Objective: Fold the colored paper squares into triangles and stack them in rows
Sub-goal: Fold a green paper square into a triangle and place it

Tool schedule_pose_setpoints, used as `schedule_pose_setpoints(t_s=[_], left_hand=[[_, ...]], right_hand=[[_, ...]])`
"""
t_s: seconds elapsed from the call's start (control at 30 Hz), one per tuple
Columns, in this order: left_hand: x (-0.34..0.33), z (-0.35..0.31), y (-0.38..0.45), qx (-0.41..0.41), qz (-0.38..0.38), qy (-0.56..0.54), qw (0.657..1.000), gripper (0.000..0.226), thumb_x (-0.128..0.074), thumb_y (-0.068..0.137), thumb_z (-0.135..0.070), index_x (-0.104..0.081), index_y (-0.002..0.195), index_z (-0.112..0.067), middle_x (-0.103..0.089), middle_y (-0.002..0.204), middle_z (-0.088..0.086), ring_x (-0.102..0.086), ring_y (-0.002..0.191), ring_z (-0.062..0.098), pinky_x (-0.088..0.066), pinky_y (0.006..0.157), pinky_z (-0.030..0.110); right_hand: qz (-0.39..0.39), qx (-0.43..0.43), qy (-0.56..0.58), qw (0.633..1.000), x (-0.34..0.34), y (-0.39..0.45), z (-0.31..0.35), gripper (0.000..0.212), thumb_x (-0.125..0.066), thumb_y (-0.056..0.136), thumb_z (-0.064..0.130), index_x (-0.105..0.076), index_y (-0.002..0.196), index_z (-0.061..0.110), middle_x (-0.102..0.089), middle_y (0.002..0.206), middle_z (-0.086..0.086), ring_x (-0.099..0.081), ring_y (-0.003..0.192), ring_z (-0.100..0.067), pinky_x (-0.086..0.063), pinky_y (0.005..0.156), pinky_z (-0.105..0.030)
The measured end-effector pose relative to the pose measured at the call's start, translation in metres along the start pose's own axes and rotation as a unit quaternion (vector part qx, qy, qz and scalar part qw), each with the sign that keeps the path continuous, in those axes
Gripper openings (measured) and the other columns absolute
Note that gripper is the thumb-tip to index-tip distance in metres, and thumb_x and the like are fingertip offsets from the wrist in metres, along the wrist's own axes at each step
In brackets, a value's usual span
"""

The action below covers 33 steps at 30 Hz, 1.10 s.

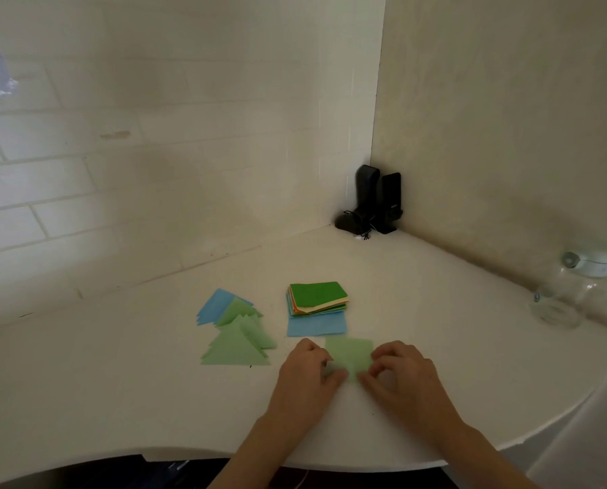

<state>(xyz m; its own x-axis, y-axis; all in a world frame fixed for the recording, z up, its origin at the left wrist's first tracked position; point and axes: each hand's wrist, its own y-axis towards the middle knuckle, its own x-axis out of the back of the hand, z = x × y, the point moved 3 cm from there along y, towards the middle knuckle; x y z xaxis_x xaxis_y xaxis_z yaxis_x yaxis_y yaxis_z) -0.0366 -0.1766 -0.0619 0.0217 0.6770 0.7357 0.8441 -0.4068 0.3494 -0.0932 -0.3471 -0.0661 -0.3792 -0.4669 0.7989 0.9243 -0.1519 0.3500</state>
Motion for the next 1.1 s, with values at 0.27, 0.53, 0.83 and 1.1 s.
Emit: schedule_pose_setpoints(t_s=[0.27,0.53,0.83,1.1], left_hand=[[-0.012,0.0,0.005,0.038,0.011,0.037,0.999,0.034,-0.063,0.08,-0.048,-0.057,0.093,-0.017,-0.039,0.092,-0.006,-0.042,0.082,0.01,-0.03,0.067,0.015],[-0.003,0.008,0.007,0.045,0.015,-0.04,0.998,0.026,-0.074,0.074,-0.029,-0.051,0.083,-0.022,-0.048,0.084,-0.007,-0.043,0.069,0.003,-0.034,0.063,0.011],[0.007,0.016,0.004,0.056,0.038,-0.119,0.991,0.021,-0.072,0.074,-0.008,-0.058,0.077,-0.023,-0.054,0.077,-0.005,-0.048,0.064,-0.002,-0.039,0.063,0.01],[0.002,0.009,-0.001,-0.058,0.026,-0.032,0.997,0.023,-0.049,0.083,-0.005,-0.067,0.082,-0.02,-0.052,0.083,-0.004,-0.048,0.076,0.008,-0.037,0.07,0.014]], right_hand=[[0.006,-0.052,-0.027,0.998,-0.003,0.001,0.007,0.028,-0.063,0.073,0.061,-0.055,0.068,0.034,-0.048,0.098,0.018,-0.046,0.097,-0.005,-0.03,0.077,-0.028],[0.092,-0.129,0.041,0.986,0.0,0.014,0.003,0.039,-0.074,0.064,0.052,-0.047,0.09,0.045,-0.049,0.102,0.016,-0.047,0.102,-0.008,-0.029,0.083,-0.029],[0.178,-0.12,0.076,0.974,0.009,0.02,-0.002,0.045,-0.076,0.068,0.032,-0.044,0.088,0.056,-0.05,0.101,0.016,-0.049,0.093,-0.005,-0.043,0.093,-0.036],[0.195,-0.126,0.122,0.965,0.011,0.019,0.001,0.033,-0.063,0.077,0.019,-0.067,0.101,0.041,-0.061,0.087,0.008,-0.054,0.074,-0.004,-0.042,0.072,-0.013]])
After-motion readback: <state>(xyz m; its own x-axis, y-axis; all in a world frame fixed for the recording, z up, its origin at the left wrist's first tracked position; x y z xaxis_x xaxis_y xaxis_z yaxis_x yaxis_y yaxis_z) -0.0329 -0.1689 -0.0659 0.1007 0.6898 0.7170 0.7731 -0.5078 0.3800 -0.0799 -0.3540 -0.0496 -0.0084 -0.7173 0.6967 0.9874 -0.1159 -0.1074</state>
